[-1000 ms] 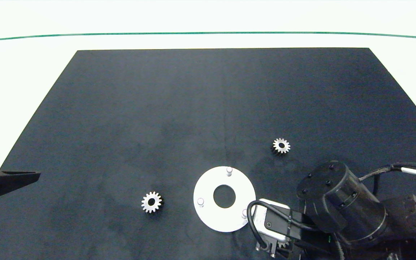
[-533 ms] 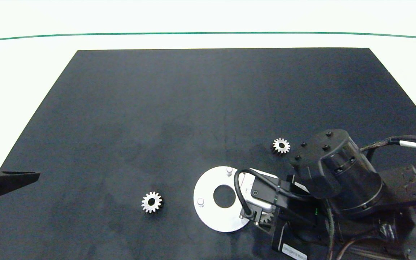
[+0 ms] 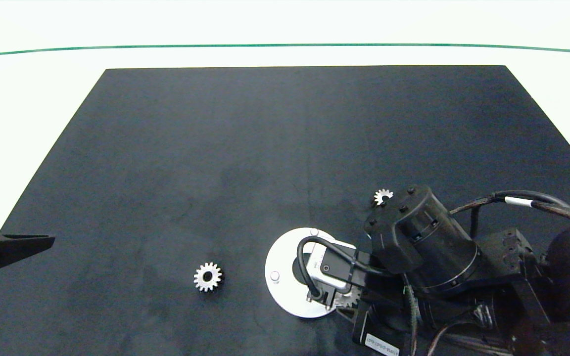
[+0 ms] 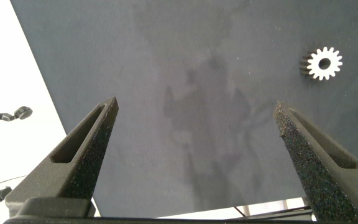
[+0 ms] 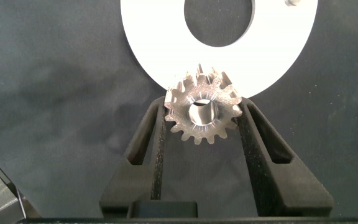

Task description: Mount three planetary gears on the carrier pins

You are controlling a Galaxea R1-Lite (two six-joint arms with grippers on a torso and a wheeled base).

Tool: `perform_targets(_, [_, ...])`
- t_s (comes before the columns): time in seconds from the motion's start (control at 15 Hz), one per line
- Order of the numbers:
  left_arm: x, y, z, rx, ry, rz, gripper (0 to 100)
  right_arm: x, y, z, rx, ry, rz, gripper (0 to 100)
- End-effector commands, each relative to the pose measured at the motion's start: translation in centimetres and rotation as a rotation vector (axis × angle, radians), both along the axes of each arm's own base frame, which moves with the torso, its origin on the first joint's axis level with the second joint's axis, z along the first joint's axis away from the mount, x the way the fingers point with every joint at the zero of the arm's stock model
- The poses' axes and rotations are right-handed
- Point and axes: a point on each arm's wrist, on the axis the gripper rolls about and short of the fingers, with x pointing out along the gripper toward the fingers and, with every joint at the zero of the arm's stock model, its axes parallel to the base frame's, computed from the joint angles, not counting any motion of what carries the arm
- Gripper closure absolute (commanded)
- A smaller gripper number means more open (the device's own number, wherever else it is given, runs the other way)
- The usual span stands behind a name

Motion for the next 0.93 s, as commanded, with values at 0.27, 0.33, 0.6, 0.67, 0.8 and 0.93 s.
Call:
perform_targets(0.27, [-0.02, 0.0, -0.04, 0.001, 0.005, -0.001, 0, 0.21, 0.27, -0.79, -0.023, 0.016, 0.001, 87])
perform_targets(0.33, [-0.02, 0.0, -0.04, 0.002, 0.005, 0.0, 0, 0.28, 0.28, -0.8, -0.023, 0.016, -0.001, 87])
perform_targets(0.6, [-0.01, 0.0, -0.03, 0.002, 0.003, 0.0, 0, 0.49, 0.5, -0.73, -0.008, 0.017, -0.014, 87])
perform_targets(0.67, [-0.01, 0.0, -0.03, 0.002, 0.003, 0.0, 0, 0.44, 0.49, -0.69, -0.009, 0.016, -0.013, 87])
perform_targets(0.8, [-0.02, 0.0, -0.04, 0.003, 0.005, -0.001, 0, 0.3, 0.46, -0.51, -0.004, 0.013, -0.01, 87])
perform_targets(0.93, [-0.02, 0.0, -0.04, 0.003, 0.005, -0.001, 0, 0.24, 0.46, -0.38, 0.0, 0.01, -0.009, 87])
